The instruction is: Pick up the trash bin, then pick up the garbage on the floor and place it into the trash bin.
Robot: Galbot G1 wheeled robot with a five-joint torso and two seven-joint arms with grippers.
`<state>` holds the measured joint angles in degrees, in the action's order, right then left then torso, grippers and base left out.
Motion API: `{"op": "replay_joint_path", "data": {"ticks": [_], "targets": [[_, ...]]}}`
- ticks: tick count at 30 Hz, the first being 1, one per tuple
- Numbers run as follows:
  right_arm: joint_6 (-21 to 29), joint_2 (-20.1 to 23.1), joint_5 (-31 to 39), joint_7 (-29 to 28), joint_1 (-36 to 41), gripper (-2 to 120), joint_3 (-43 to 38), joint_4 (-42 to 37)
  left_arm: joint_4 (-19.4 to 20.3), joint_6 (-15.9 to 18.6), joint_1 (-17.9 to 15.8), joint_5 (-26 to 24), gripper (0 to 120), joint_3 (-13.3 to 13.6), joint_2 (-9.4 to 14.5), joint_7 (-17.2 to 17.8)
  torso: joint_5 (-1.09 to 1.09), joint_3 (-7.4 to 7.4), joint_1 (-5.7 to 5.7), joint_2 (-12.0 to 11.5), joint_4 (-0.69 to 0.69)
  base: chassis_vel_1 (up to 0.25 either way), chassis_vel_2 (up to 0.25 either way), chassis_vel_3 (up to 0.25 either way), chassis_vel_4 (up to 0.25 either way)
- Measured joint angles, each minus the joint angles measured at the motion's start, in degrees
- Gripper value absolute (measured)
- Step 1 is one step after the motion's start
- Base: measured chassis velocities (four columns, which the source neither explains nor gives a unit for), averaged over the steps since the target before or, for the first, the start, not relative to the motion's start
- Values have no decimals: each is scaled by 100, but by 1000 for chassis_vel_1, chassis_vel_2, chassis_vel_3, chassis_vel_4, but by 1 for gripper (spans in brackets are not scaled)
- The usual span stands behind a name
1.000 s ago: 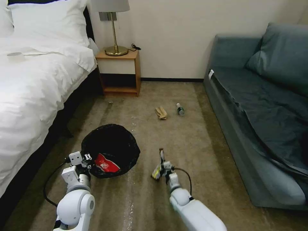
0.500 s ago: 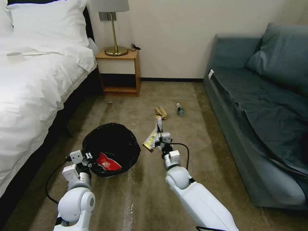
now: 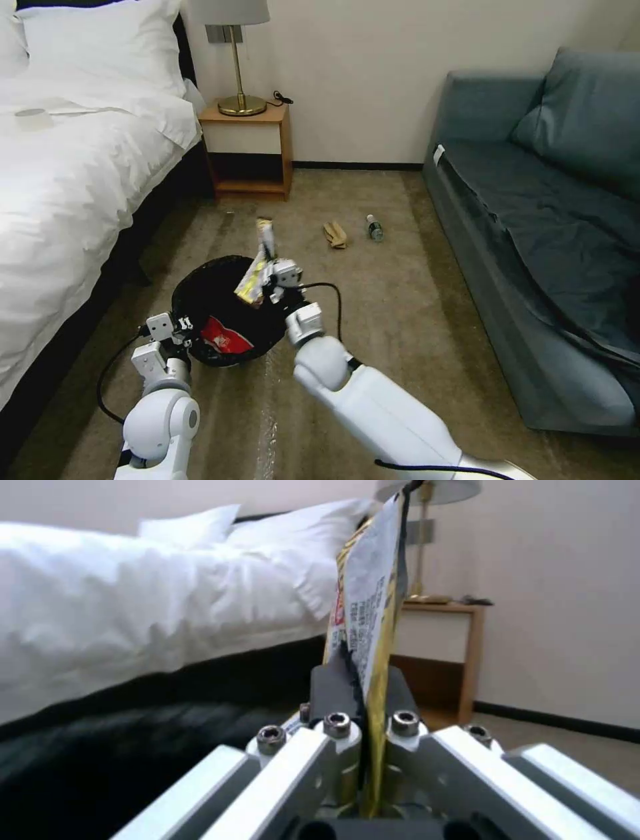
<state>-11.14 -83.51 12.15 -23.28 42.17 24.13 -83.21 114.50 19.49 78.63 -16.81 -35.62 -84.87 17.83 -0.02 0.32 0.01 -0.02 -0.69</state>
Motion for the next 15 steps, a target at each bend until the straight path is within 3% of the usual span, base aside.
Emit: {"op": "replay_joint_path", "data": {"ticks": [7, 10, 15], "targets": [[-130, -183, -312, -38, 193, 2, 128, 420, 114, 93, -36, 11, 5, 79, -26, 37, 0, 0, 0, 0, 0, 0, 0, 0, 0], [-150, -195, -343, -43, 302, 17, 86, 516, 155, 112, -46, 43, 5, 114, -57, 47, 0, 0, 0, 0, 0, 0, 0, 0, 0], [-148, -199, -328, -54, 391, 31, 66, 506, 211, 115, 25, 80, 5, 123, -68, 62, 1, 0, 0, 0, 0, 0, 0, 0, 0]]}}
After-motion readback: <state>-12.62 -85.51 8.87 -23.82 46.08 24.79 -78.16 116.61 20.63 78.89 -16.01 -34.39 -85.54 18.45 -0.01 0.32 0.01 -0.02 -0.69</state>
